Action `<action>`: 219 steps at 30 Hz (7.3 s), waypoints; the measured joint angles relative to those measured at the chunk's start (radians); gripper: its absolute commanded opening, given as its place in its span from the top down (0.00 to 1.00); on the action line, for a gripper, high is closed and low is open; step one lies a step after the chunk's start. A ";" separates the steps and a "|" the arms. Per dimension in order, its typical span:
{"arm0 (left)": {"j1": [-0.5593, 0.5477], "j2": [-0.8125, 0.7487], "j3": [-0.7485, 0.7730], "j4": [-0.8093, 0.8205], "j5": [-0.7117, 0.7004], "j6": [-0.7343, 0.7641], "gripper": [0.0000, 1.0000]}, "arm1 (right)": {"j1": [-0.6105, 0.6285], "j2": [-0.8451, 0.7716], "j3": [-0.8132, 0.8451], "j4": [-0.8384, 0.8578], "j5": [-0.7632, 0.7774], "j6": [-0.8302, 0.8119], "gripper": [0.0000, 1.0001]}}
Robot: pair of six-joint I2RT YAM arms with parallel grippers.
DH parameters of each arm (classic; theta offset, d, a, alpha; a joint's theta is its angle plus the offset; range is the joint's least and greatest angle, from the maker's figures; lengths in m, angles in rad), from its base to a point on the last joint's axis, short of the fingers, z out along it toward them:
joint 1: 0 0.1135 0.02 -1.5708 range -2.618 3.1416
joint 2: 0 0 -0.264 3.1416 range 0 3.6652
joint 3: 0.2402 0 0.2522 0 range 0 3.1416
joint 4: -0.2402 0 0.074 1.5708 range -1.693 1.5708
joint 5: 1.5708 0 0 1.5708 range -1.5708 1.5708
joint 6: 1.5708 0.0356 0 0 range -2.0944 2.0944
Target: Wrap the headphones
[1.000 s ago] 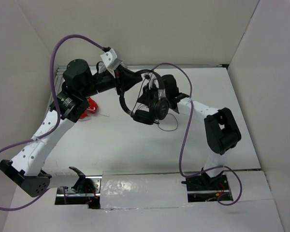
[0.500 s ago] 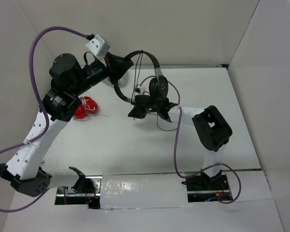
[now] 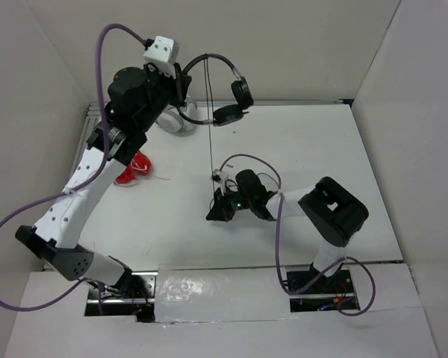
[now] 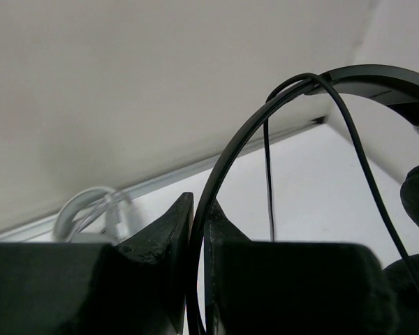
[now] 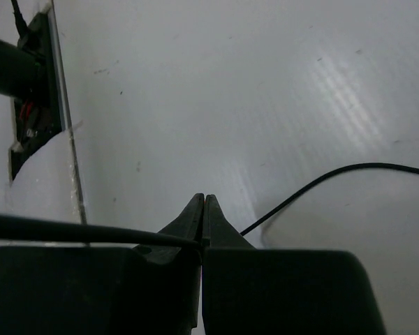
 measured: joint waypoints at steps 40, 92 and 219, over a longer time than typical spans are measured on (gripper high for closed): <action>0.168 0.388 -0.226 0.090 -0.269 -0.035 1.00 | 0.224 -0.596 0.315 -0.618 1.301 -0.286 1.00; -0.119 -0.203 -0.764 0.305 0.193 0.227 1.00 | -0.255 -0.304 0.407 -0.539 0.514 -0.434 1.00; 0.090 0.443 -0.302 0.123 -0.319 -0.055 1.00 | 0.315 -0.792 0.154 -0.632 1.410 -0.315 1.00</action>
